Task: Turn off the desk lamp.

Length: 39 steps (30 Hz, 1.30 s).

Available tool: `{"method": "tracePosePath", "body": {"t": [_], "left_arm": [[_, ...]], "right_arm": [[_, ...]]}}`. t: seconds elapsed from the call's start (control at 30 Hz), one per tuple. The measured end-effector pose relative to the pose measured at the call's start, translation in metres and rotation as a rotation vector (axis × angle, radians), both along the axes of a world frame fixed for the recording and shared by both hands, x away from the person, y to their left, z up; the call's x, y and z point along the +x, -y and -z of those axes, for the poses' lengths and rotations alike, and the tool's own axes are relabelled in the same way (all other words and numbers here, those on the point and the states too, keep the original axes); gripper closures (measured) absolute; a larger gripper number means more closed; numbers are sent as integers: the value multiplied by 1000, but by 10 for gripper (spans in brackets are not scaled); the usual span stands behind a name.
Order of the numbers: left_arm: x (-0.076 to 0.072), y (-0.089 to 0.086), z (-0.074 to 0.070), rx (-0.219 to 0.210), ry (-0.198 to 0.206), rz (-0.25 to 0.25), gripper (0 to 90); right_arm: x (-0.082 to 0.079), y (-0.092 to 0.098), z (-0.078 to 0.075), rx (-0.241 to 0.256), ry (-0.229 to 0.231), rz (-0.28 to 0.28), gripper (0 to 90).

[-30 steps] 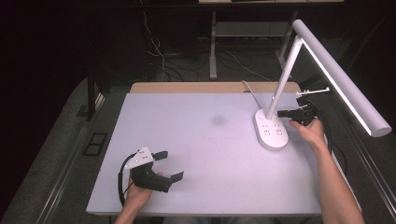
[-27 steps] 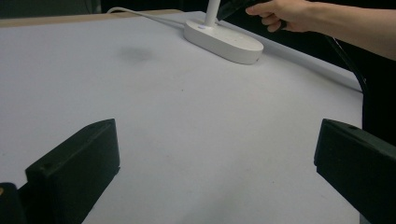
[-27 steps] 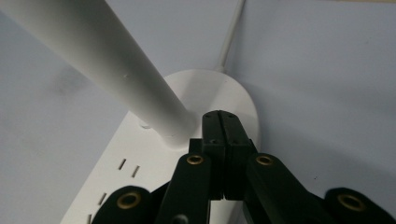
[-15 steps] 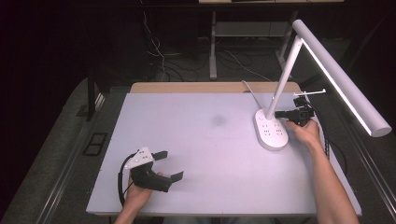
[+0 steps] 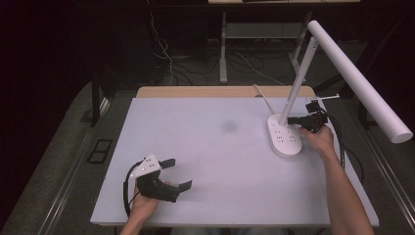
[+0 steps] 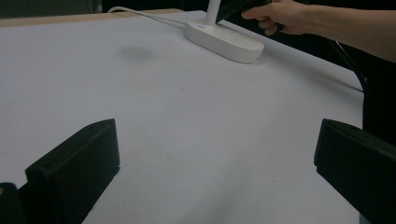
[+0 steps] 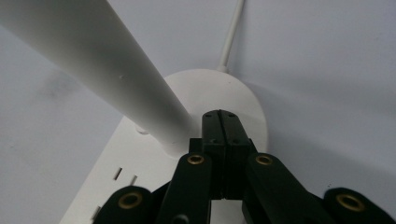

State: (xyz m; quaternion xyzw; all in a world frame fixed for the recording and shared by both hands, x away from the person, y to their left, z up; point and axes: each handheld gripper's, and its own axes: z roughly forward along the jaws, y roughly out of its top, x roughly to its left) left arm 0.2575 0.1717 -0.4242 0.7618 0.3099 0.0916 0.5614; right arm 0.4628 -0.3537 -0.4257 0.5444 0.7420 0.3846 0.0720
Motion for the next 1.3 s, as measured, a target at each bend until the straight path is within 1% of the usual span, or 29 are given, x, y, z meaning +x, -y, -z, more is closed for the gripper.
{"method": "tracePosePath", "body": {"t": [0.1, 0.23, 0.3, 0.37, 0.4, 0.53, 0.6, 0.63, 0.8, 0.83, 0.9, 0.93, 0.97, 1.07, 1.13, 1.17, 1.3], "left_arm": [[0, 0, 0, 0, 1, 1, 0], [1, 1, 0, 4, -2, -6, 0], [1, 1, 0, 2, 0, -6, 0], [0, 0, 0, 2, 1, -7, 0], [0, 0, 0, 2, 2, -6, 0], [0, 1, 0, 1, 2, -3, 0], [0, 1, 0, 1, 3, -2, 0], [-1, 2, 0, 0, 3, -2, 0], [-1, 1, 0, 0, 4, -3, 0], [-1, 1, 0, 1, 3, -2, 0], [-1, 2, 0, 1, 2, -1, 0], [-1, 2, 0, 4, 3, 1, 0], [-1, 2, 0, 4, 3, 1, 0], [0, 2, 0, 3, 1, 1, 0], [0, 2, 0, 3, 1, 0, 0], [0, 2, 0, 3, 0, -1, 0], [0, 2, 0, 0, 0, -4, 0]], "right_arm": [[0, -3, -2, -39, 19, -11, 900], [-2, -5, -3, -45, 25, 1, 900], [-1, -5, -3, -45, 27, -2, 900], [-1, -4, -3, -34, 14, 2, 900], [-1, -4, -3, -33, 16, 2, 900], [-2, -4, -3, -47, 25, 0, 900], [-2, -4, -2, -44, 29, -2, 900], [-2, -3, -1, -23, 22, 8, 900], [-3, -3, 1, -27, 35, 8, 900], [-4, -3, 1, -21, 29, 13, 900], [-3, -4, 0, -30, 28, 16, 900], [-3, -5, -1, -46, 37, 8, 900], [-3, -5, -1, -46, 37, 8, 900], [-2, -6, -2, -55, 22, 17, 900], [-2, -5, -1, -46, 28, 17, 900], [-2, -4, -2, -35, 23, 19, 900], [-1, -3, -2, -26, 21, 20, 900]]}}
